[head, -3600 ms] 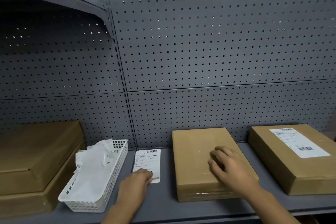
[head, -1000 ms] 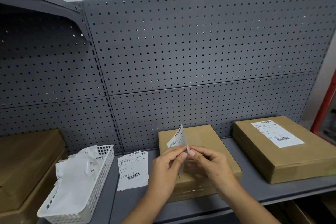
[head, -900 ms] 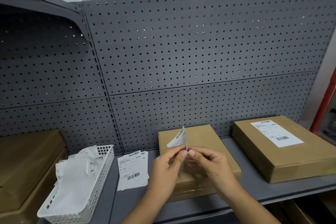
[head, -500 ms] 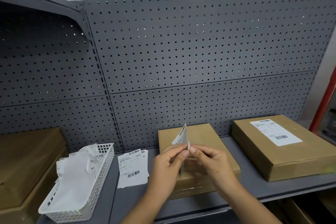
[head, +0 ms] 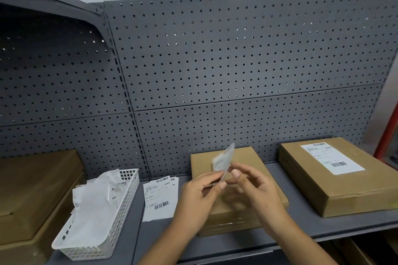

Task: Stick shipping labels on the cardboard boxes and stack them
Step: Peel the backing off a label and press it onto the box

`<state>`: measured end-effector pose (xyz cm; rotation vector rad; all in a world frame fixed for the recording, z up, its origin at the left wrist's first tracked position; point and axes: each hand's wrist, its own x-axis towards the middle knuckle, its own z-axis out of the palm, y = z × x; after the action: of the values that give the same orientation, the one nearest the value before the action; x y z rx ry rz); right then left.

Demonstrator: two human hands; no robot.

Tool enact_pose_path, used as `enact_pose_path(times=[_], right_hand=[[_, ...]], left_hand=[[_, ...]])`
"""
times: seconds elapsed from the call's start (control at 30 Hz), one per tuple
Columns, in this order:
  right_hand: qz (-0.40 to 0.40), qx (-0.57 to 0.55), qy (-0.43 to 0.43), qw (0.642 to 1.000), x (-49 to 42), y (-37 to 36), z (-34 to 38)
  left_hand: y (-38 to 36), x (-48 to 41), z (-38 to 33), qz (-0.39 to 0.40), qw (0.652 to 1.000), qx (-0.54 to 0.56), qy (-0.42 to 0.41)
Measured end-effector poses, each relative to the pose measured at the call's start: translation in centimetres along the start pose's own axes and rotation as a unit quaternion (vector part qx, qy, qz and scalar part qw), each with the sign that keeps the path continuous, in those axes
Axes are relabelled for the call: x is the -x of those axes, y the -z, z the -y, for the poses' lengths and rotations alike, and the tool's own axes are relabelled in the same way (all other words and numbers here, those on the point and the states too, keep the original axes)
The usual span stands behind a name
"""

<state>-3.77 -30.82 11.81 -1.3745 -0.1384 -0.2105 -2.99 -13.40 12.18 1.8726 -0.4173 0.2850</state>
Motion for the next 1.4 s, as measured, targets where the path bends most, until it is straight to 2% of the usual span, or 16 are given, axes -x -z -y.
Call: enact_pose_path(times=[0.07,0.13,0.2,0.23,0.3,0.37,0.43,0.53,0.63,0.73,1.1,1.2,1.4], right_hand=[[-0.032,0.109,0.091,0.989,-0.5,0.5,0.7],[0.001,0.272,0.189,0.943,-1.1,1.5,1.9],[0.052,0.416,0.218,0.881,-2.0,2.2,2.9],[0.077,0.447,0.204,0.867,-2.2,2.3,3.5],[0.131,0.419,0.161,0.884,-2.5,2.2,4.3],[0.138,0.354,0.147,0.913,-2.2,1.5,4.5],[0.078,0.335,0.189,0.920,-1.9,0.8,4.1],[-0.003,0.353,0.258,0.899,-1.5,-0.6,3.1],[-0.006,0.377,0.301,0.876,-1.1,-1.7,2.5],[0.004,0.414,0.331,0.848,-0.9,-1.7,1.9],[-0.003,0.298,0.251,0.921,-0.7,-1.3,2.8],[-0.027,0.249,0.240,0.938,-1.0,-1.3,2.7],[-0.019,0.190,0.219,0.957,-1.1,-1.3,3.1]], left_hand=[[0.7,-0.2,-0.4,-0.003,0.998,-0.057,-0.010],[1.5,-0.7,-0.9,-0.014,0.994,-0.109,-0.025],[2.3,-1.4,-1.5,-0.024,0.989,-0.139,-0.053],[2.7,-1.8,-1.8,-0.029,0.988,-0.140,-0.059],[3.2,-2.4,-2.6,-0.046,0.991,-0.114,-0.057],[3.0,-2.8,-3.1,-0.071,0.990,-0.103,-0.058],[2.1,-2.7,-3.3,-0.126,0.983,-0.119,-0.051],[0.0,-2.0,-3.3,-0.199,0.978,-0.067,-0.014],[-2.2,-1.4,-3.7,-0.163,0.979,0.115,0.035],[-2.7,-1.5,-4.9,-0.139,0.955,0.253,0.071],[-1.7,-1.8,-4.8,-0.144,0.940,0.300,0.080],[-1.7,-1.6,-4.9,-0.124,0.941,0.303,0.084],[-1.4,-1.5,-5.7,-0.086,0.918,0.371,0.115]])
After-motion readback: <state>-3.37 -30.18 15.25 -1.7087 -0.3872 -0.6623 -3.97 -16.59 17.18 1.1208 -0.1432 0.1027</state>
